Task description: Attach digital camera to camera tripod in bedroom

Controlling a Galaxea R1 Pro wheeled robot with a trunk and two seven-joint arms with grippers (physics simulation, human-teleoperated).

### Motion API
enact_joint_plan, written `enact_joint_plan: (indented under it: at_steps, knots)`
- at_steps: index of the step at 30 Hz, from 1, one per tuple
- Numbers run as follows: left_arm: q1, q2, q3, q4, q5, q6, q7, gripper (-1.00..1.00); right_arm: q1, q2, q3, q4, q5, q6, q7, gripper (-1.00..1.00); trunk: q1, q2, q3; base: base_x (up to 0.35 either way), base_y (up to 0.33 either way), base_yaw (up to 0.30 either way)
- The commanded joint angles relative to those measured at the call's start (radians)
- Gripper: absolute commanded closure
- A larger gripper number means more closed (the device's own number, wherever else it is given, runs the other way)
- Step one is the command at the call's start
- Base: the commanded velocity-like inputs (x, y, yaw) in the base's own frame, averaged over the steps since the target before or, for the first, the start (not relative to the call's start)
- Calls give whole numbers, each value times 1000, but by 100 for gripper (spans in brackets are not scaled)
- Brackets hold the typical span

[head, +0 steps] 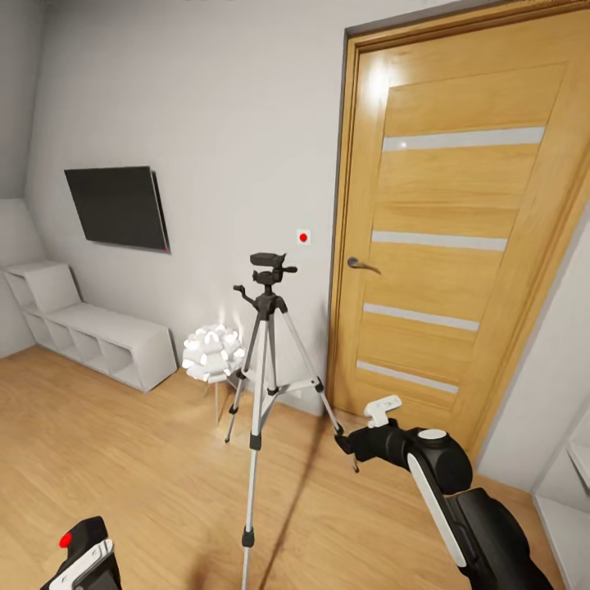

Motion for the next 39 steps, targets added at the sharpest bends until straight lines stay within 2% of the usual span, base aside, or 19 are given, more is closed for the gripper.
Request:
enact_joint_plan:
  at_steps: [1,9,15,30,39]
  knots:
    - [3,1,0,-6,4,7,-11,100,-1,-4,1,-1,0,4,13,-100,-4,6,2,0,0,4]
    - [11,19,0,27,1,15,-153,100,-3,-70,0,-1,1,-3,165,-100,-34,62,27,0,0,2]
    - [5,29,0,75,0,16,-197,100,-3,-91,1,-1,1,-10,209,-100,-57,104,46,0,0,0]
    - [3,32,0,99,-3,10,-192,100,-2,-98,-2,-1,2,-26,224,-100,-115,209,93,0,0,0]
    - [3,32,2,100,-3,8,-187,100,-3,-98,-25,-1,1,-30,226,-100,-149,272,121,0,0,0]
